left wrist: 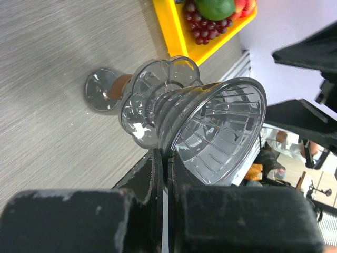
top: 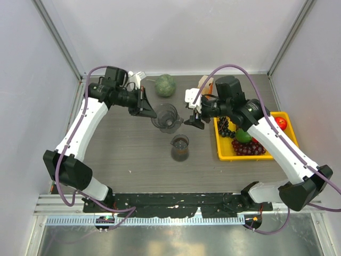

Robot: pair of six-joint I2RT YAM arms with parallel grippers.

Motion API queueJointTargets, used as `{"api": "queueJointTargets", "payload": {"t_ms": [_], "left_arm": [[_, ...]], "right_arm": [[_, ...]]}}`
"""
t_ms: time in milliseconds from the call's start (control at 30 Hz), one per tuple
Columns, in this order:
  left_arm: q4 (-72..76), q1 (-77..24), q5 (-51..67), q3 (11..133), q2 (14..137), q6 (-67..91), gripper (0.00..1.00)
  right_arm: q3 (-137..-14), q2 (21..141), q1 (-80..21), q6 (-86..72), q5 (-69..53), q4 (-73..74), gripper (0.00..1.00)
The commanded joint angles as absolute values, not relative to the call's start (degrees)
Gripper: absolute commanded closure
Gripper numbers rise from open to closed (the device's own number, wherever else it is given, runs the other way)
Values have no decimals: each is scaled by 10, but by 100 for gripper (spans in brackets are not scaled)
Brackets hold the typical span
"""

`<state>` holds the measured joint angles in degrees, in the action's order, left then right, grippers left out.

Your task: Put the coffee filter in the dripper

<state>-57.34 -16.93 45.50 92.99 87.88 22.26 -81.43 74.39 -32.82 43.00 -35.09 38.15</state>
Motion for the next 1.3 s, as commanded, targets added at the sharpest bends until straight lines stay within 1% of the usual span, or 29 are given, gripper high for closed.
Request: {"api": "queueJointTargets", "payload": {"t_ms": [0,100,233,500,700,733,767,833,867,900,933,967,1000,1067,1100,1167,1267], "left_arm": [[-587,-178,402,963,878,243,100],[-585,-183,401,966,883,247,100],[-576,-190,402,962,882,257,100],[-559,-192,406,957,881,279,100],[-545,-197,413,953,878,291,100],[-545,-197,413,954,880,292,100],[-544,-198,413,954,881,292,100],[-541,-199,419,954,881,292,100],[-541,-199,420,954,881,292,100],[-541,-199,422,954,880,289,99],[-540,-198,429,953,880,283,90],[-538,-194,440,951,875,276,73],[-536,-188,450,947,871,266,59],[-524,-165,478,933,859,258,12],[-519,-153,489,926,852,253,1],[-486,-119,511,907,827,240,1],[-412,-86,508,864,780,236,1]], "right_arm": [[-876,761,-339,468,-390,467,32],[-884,773,-347,456,-383,468,31],[-887,787,-352,413,-355,426,30],[-884,802,-364,405,-316,400,49],[-879,809,-373,403,-299,393,55],[-878,809,-374,403,-299,392,62],[-878,808,-373,403,-299,390,65],[-878,809,-374,405,-300,391,76],[-878,807,-374,410,-301,392,87],[-874,806,-373,411,-301,394,94],[-872,801,-374,417,-299,394,95],[-867,798,-373,420,-298,394,95],[-859,789,-369,426,-300,394,95],[-844,771,-358,432,-310,395,95],[-840,759,-352,432,-316,395,95],[-823,739,-332,428,-347,395,95],[-787,711,-296,418,-409,376,95]]}}
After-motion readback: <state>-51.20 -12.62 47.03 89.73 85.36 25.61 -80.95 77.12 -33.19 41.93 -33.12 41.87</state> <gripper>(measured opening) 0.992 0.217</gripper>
